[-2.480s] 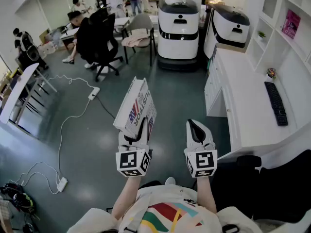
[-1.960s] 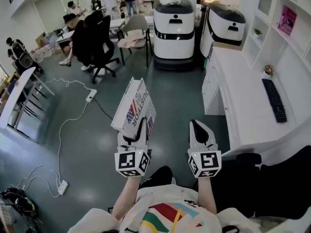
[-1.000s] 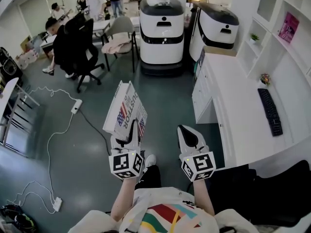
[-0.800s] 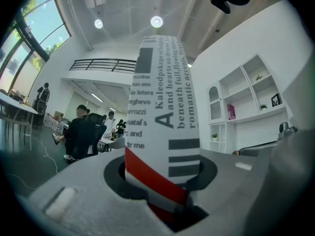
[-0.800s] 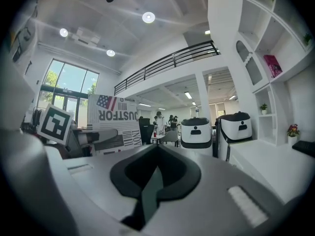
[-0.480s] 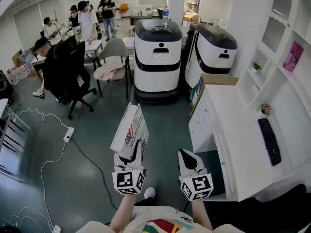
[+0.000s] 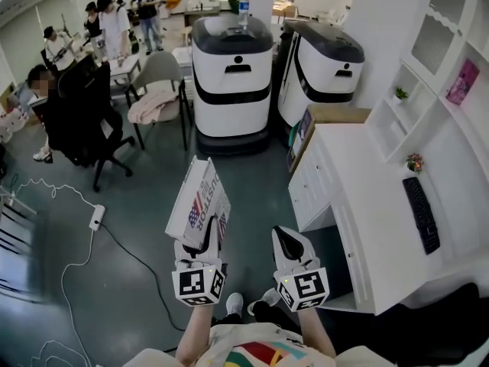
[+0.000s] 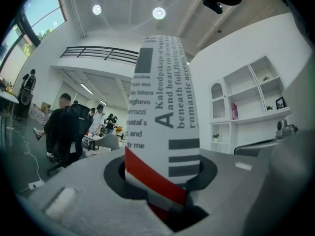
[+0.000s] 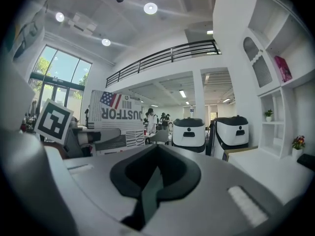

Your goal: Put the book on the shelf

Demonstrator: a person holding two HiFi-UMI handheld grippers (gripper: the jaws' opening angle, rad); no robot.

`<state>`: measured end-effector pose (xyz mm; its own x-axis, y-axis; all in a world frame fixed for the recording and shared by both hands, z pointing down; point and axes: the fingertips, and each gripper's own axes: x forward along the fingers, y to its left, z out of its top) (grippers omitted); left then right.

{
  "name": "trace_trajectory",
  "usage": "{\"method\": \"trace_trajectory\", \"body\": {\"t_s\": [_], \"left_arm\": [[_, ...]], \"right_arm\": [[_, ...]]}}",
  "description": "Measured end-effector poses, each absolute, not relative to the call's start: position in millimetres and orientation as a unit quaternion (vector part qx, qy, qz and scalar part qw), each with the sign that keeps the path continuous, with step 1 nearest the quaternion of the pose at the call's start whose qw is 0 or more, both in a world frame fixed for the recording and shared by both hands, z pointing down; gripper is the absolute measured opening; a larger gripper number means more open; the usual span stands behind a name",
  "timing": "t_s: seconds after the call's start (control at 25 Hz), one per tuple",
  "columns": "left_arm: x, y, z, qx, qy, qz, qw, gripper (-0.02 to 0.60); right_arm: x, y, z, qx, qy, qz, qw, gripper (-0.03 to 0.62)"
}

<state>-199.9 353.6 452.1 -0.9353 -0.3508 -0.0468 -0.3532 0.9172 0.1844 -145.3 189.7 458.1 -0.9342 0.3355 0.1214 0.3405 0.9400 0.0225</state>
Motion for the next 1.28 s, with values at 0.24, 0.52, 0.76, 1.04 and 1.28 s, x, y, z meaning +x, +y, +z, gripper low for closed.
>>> {"method": "trace_trajectory", "body": {"t_s": [0.24, 0.52, 0.76, 1.04, 1.28], "left_arm": [[-230, 293, 439, -0.215, 0.971, 0.102, 0.011, 0.160], [-254, 165, 428, -0.316, 0.945, 0.085, 0.016, 0.160], [-240, 33, 410, -0.445, 0.889, 0.103, 0.026, 0.160], [-183, -95, 414, -0.567, 0.818, 0.102, 0.007, 0.160], [-129, -180, 412, -0.664, 0.741, 0.100, -0.002, 0.160]], "right_arm": [[-169, 146, 443, -0.145, -0.988, -0.029, 0.036, 0.001], [-175, 45, 432, -0.060, -0.997, -0.035, 0.021, 0.002], [-131, -72, 425, 0.088, -0.996, -0.022, 0.000, 0.002], [-45, -171, 427, 0.241, -0.970, -0.017, -0.006, 0.001], [25, -224, 431, 0.363, -0.932, -0.011, -0.005, 0.000]]}}
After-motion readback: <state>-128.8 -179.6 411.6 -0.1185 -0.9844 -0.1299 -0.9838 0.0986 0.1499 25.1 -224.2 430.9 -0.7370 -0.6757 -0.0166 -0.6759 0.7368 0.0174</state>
